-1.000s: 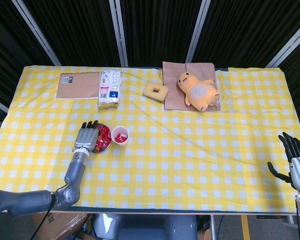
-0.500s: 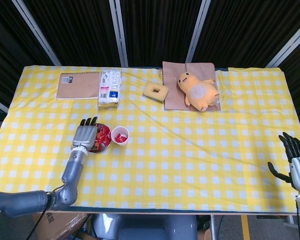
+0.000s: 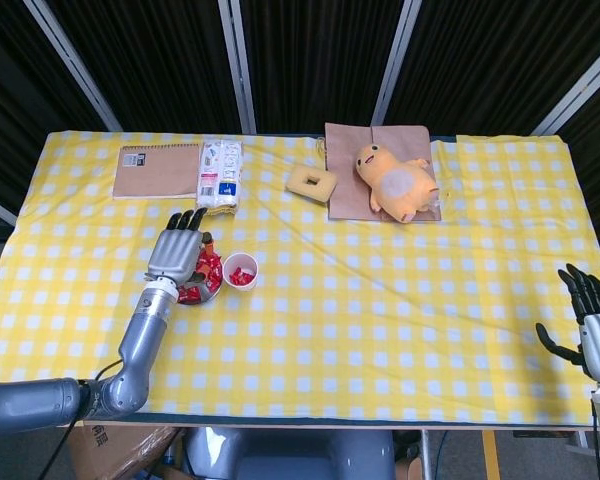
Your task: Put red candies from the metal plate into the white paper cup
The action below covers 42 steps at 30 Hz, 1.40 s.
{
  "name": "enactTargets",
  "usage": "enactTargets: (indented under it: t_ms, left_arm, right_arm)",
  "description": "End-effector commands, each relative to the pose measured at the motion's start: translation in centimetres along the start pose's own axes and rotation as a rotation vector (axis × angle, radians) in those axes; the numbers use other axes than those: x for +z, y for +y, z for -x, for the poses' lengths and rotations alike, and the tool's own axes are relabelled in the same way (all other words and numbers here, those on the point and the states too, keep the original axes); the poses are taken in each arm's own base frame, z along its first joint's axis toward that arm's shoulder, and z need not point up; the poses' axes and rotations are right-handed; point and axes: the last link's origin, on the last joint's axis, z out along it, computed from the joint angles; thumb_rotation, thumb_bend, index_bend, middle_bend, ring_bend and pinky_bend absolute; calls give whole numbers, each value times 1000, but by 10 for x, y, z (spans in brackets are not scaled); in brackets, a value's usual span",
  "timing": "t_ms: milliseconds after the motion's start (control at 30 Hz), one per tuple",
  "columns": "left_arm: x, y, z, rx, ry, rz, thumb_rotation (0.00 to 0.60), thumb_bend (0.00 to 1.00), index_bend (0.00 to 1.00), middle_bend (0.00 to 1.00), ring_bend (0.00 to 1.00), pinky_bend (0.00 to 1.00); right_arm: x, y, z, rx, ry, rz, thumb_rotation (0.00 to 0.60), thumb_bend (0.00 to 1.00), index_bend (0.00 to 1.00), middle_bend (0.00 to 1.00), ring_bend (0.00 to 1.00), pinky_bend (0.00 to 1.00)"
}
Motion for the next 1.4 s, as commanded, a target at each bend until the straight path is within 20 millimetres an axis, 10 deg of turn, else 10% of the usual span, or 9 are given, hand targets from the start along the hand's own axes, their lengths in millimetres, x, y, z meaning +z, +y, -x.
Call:
enactTargets:
  t_ms: [33,767,1067,1400]
  left_arm:
    - [1,10,-4,6,7,19,600,402,506,0,0,16]
    - [9,34,10,-11,-22,39,600,257,449,0,0,16]
    - [0,-18,2,45,-13,-73,600,257,449,0,0,16]
    - [5,-32,29,97,-90,-72,600,237,440,0,0,16]
  right_arm:
    - [0,0,0,1,0,0,600,410,0,7,0,0]
    - [0,0,-1,10,1,-2,600,409,0,5,0,0]
    - [0,-1,1,6,-4,-7,600,410,0,5,0,0]
    - [1,0,1,4,-5,-4,600,410,0,5,0,0]
